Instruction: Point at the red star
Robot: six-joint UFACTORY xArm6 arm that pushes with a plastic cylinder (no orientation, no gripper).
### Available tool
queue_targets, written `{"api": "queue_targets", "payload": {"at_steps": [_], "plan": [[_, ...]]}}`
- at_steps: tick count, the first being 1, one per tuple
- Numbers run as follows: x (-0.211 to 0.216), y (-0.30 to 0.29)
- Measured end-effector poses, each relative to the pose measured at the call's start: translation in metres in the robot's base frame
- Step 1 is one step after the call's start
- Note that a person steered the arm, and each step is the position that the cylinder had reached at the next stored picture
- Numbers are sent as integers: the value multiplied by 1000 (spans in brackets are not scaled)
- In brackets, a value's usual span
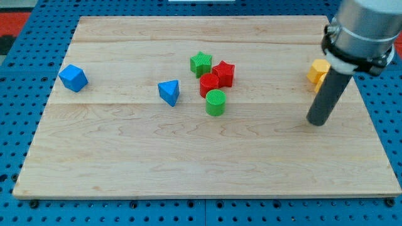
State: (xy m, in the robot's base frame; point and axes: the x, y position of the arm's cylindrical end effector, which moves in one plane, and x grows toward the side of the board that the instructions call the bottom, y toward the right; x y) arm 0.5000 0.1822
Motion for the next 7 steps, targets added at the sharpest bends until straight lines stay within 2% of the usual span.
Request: {"api": "queue_targets", "payload": {"at_steps": [1, 3, 5, 7], "plan": [[14, -20], [15, -31], [15, -100], [14, -100]]}}
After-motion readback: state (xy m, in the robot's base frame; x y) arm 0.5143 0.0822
